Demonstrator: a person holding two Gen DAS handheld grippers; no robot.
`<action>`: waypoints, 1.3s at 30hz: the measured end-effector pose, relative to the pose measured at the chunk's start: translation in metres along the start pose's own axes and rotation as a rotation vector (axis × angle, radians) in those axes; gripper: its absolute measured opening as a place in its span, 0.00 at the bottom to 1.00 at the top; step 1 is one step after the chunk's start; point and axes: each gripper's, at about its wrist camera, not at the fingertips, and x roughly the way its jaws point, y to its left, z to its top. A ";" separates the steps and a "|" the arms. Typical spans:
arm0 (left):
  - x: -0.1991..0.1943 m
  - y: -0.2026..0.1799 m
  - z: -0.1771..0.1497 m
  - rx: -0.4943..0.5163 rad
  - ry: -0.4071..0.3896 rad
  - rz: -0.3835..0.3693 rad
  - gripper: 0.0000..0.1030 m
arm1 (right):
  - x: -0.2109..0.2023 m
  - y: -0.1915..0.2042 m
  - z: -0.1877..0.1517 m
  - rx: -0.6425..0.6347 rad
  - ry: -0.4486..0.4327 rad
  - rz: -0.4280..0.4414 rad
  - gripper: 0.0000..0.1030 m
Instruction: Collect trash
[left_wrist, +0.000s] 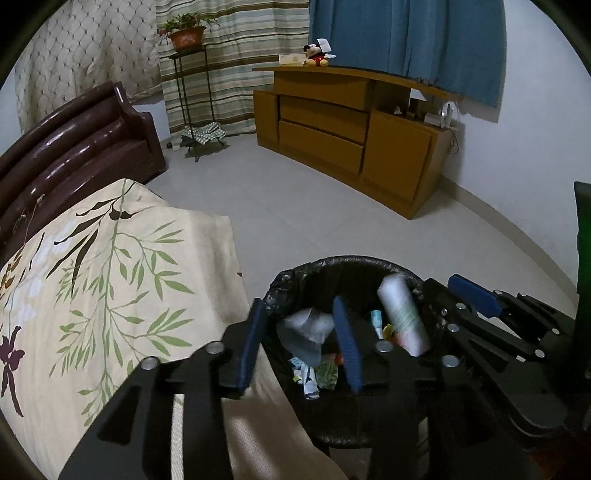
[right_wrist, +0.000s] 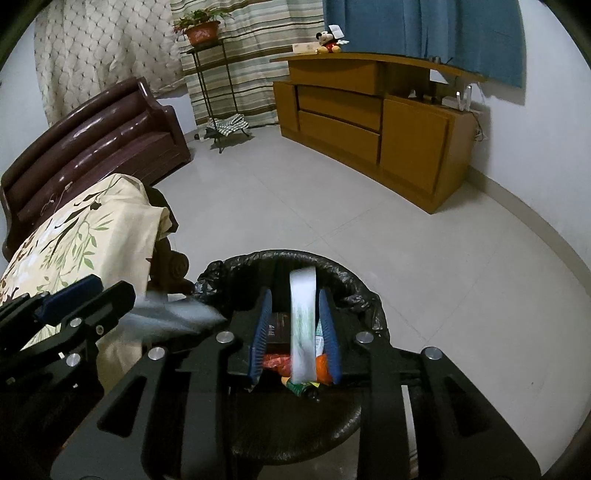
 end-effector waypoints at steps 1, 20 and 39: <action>0.000 0.000 0.000 0.002 0.000 0.000 0.42 | 0.000 0.000 0.000 0.001 -0.001 0.000 0.26; -0.040 0.023 -0.009 -0.050 -0.083 0.028 0.64 | -0.046 0.011 -0.003 -0.021 -0.073 -0.054 0.49; -0.105 0.057 -0.038 -0.092 -0.168 0.085 0.73 | -0.104 0.046 -0.023 -0.079 -0.127 -0.053 0.61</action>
